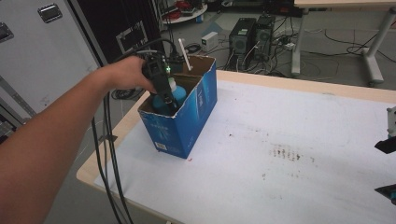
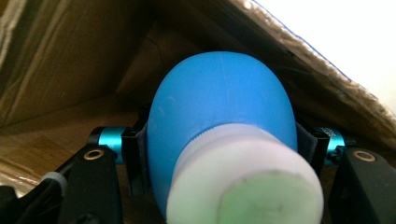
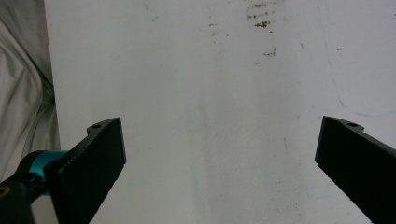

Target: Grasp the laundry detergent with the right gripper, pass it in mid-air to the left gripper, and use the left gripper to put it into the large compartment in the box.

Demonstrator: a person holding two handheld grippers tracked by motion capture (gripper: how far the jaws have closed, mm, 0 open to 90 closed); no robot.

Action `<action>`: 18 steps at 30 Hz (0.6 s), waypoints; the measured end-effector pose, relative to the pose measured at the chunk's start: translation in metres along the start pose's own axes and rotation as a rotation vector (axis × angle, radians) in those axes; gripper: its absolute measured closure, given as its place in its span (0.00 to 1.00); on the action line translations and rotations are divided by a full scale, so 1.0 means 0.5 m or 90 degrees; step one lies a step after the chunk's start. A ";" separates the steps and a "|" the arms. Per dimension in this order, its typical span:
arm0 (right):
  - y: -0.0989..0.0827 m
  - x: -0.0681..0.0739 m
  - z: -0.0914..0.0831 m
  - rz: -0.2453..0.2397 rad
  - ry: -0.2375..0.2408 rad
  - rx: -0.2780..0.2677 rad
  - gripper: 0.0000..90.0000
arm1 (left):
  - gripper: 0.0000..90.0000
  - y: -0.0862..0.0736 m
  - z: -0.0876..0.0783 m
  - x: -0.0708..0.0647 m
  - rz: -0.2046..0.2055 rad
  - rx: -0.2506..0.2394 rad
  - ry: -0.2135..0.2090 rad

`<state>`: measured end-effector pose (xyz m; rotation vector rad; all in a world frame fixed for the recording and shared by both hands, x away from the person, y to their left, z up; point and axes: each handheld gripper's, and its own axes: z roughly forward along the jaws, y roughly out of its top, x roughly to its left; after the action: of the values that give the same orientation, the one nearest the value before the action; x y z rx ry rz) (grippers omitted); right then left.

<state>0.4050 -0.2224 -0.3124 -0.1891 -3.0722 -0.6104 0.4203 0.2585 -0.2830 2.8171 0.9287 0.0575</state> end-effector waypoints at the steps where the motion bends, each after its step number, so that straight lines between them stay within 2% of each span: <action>1: 0.000 0.000 0.000 0.001 0.000 0.000 0.01 | 0.42 0.000 0.000 0.000 -0.001 -0.001 0.000; 6: 0.001 0.001 0.001 -0.002 -0.002 -0.002 0.01 | 0.41 -0.001 -0.002 0.001 -0.005 -0.022 0.006; 10: 0.001 0.004 -0.003 0.000 -0.005 -0.002 0.01 | 0.33 -0.004 -0.023 0.002 -0.030 -0.064 0.020; 12: 0.001 0.004 -0.004 -0.002 -0.007 -0.004 0.01 | 0.32 -0.007 -0.033 0.002 -0.036 -0.088 0.019; 13: 0.001 0.004 -0.004 -0.002 -0.007 -0.004 0.01 | 0.32 -0.007 -0.033 0.002 -0.036 -0.088 0.019; 14: 0.001 0.004 -0.005 -0.002 -0.007 -0.005 0.01 | 0.32 -0.009 -0.048 0.001 -0.045 -0.110 0.022; 15: 0.001 0.006 -0.006 0.000 -0.007 -0.004 0.01 | 0.28 -0.010 -0.054 0.000 -0.051 -0.119 0.022; 18: 0.002 0.008 -0.007 -0.004 -0.009 -0.008 0.01 | 0.27 -0.009 -0.074 -0.002 -0.052 -0.141 0.026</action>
<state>0.4008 -0.2224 -0.3084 -0.1836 -3.0841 -0.6307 0.4134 0.2669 -0.2472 2.5809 0.9795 0.1946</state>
